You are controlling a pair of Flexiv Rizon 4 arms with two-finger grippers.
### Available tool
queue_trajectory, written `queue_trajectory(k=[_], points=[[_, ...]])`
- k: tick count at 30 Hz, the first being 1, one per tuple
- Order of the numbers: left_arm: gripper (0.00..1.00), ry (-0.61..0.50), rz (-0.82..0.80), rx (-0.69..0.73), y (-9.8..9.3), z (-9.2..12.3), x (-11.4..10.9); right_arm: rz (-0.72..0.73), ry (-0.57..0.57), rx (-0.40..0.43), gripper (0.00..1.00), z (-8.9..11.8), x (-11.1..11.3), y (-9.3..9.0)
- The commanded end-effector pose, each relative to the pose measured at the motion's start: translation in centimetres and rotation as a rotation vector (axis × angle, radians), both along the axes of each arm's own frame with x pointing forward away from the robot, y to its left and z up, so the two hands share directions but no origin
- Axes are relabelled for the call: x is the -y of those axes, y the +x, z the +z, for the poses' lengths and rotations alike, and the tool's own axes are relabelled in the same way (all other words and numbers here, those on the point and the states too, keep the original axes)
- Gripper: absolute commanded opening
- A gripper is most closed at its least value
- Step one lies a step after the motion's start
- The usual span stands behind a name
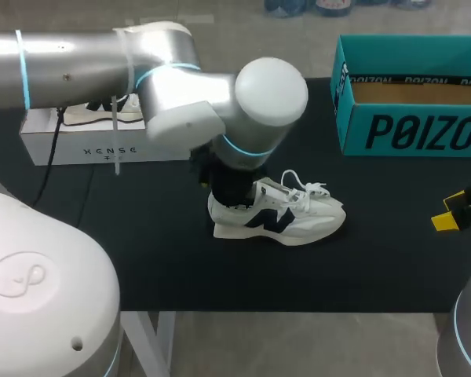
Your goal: Take the shoe out of the shoebox, open the shoe tongue, remove and reinsert the insole, then place the shoe into the shoebox
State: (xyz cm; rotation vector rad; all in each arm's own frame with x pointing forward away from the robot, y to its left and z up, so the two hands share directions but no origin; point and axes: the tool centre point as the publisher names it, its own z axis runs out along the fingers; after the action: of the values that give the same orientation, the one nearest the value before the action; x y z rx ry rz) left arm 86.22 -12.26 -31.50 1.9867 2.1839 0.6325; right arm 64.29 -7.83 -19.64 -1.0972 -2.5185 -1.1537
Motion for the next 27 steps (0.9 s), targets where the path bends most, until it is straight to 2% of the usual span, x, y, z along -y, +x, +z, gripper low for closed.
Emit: queue_trajectory(k=[1, 3, 6, 10, 13, 15, 16, 17, 18, 19, 20, 27], points=[[1.00, -0.178, 0.129, 0.007, 0.5, 9.7, -6.0, -0.029, -0.019, 0.024, 1.00, 0.2, 0.1, -1.3], [1.00, -0.217, 0.200, 0.008, 0.9, 11.6, -8.3, -0.029, -0.019, 0.024, 1.00, 0.2, 0.1, -1.3], [1.00, -0.280, 0.336, -0.046, 1.5, 13.2, -11.9, -0.029, -0.019, 0.024, 1.00, 0.2, 0.1, -1.3], [1.00, -0.409, 0.580, -0.234, 2.4, 13.3, -16.8, -0.029, -0.019, 0.024, 1.00, 0.2, 0.1, -1.3], [1.00, -0.490, 0.683, -0.293, 1.9, 13.3, -19.5, -0.029, -0.019, 0.024, 1.00, 0.2, 0.1, -1.3], [1.00, -0.555, 0.740, -0.390, 1.5, 13.2, -20.5, -0.029, -0.019, 0.024, 1.00, 0.2, 0.1, -1.3], [1.00, -0.574, 0.780, -0.384, 1.3, 13.0, -20.9, -0.029, -0.019, 0.024, 1.00, 0.2, 0.1, -1.3], [1.00, -0.649, 0.822, -0.498, 0.9, 12.8, -21.3, -0.029, -0.019, 0.024, 1.00, 0.2, 0.1, -1.3], [1.00, -0.670, 0.858, -0.521, 0.9, 12.6, -21.5, -0.029, -0.019, 0.024, 1.00, 0.2, 0.1, -1.3], [1.00, -0.746, 0.851, -0.551, 0.6, 12.2, -21.6, -0.029, -0.019, 0.024, 1.00, 0.2, 0.1, -1.3], [1.00, -0.756, 0.861, -0.582, 0.4, 11.7, -21.6, -0.029, -0.019, 0.024, 1.00, 0.2, 0.1, -1.3], [1.00, -0.756, 0.861, -0.582, 0.4, 11.7, -21.6, -0.029, -0.019, 0.024, 1.00, 0.2, 0.1, -1.3]])
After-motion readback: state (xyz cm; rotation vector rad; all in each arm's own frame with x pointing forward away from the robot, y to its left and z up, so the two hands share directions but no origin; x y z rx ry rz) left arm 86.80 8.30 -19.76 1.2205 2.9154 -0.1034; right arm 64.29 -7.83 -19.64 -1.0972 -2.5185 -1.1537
